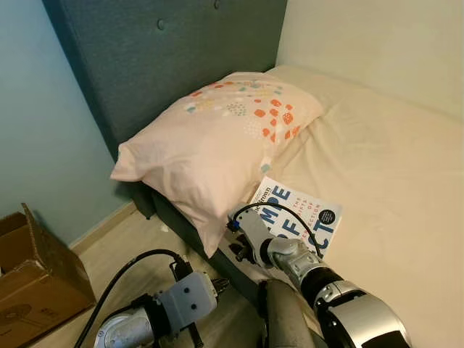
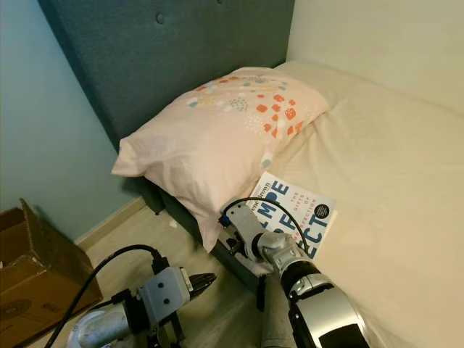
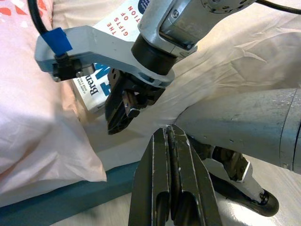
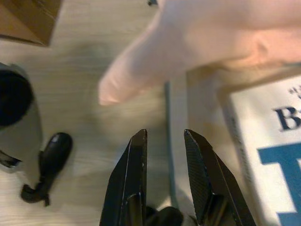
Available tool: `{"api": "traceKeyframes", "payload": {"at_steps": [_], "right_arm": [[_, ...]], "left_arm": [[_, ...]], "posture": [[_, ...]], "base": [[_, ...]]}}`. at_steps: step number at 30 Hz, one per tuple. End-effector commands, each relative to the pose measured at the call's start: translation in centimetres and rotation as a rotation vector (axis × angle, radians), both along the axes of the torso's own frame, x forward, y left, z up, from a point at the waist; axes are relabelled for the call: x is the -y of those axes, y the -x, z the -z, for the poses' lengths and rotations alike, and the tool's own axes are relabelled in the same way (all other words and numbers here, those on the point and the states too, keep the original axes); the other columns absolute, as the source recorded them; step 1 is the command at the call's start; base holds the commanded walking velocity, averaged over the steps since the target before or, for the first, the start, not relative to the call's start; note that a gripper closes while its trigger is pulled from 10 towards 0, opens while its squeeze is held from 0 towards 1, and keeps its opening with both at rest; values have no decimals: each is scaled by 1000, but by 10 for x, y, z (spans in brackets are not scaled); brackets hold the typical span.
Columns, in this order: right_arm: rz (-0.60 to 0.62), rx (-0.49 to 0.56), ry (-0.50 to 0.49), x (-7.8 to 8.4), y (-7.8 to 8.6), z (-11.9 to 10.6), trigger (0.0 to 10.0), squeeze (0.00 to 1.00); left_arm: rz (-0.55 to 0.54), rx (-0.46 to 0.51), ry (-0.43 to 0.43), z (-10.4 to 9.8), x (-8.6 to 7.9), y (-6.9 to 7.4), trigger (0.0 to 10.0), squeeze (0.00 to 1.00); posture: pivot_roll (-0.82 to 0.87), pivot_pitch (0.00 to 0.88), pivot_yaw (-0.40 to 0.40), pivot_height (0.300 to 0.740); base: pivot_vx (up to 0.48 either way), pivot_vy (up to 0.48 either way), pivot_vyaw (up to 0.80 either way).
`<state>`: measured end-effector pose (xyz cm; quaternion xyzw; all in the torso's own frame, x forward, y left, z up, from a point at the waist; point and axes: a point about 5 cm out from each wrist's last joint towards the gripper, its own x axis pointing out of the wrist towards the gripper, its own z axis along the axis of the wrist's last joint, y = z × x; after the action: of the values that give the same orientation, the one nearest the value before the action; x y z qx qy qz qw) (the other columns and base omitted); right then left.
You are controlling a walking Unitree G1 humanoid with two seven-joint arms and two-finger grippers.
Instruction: Clean up the room
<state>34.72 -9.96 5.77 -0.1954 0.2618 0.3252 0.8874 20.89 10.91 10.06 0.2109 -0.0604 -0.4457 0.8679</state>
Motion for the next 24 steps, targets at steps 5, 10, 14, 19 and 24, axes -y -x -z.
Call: {"api": "traceKeyframes", "payload": {"at_steps": [5, 10, 14, 19, 24], "right_arm": [[68, 20, 60, 12, 0, 4, 10000, 0], [155, 91, 81, 25, -7, -3, 10000, 0], [182, 115, 85, 28, -9, -6, 10000, 0], [194, 122, 75, 28, -10, -7, 10000, 0], [185, 115, 56, 25, -9, -6, 10000, 0]], "left_arm": [[20, -17, -29, 2, -2, 5, 10000, 0], [23, -17, -30, 2, -2, 4, 10000, 0], [24, -17, -31, 2, -2, 4, 10000, 0], [29, -20, -35, 2, -1, 5, 10000, 0], [28, -19, -37, 2, -2, 6, 10000, 0]], "posture": [[2, 284, -57, 559], [3, 285, -55, 559], [3, 285, -55, 559], [3, 285, -52, 559], [2, 275, -55, 559]], "base": [[0, 0, 0], [0, 0, 0], [0, 0, 0], [0, 0, 0], [0, 0, 0]]}}
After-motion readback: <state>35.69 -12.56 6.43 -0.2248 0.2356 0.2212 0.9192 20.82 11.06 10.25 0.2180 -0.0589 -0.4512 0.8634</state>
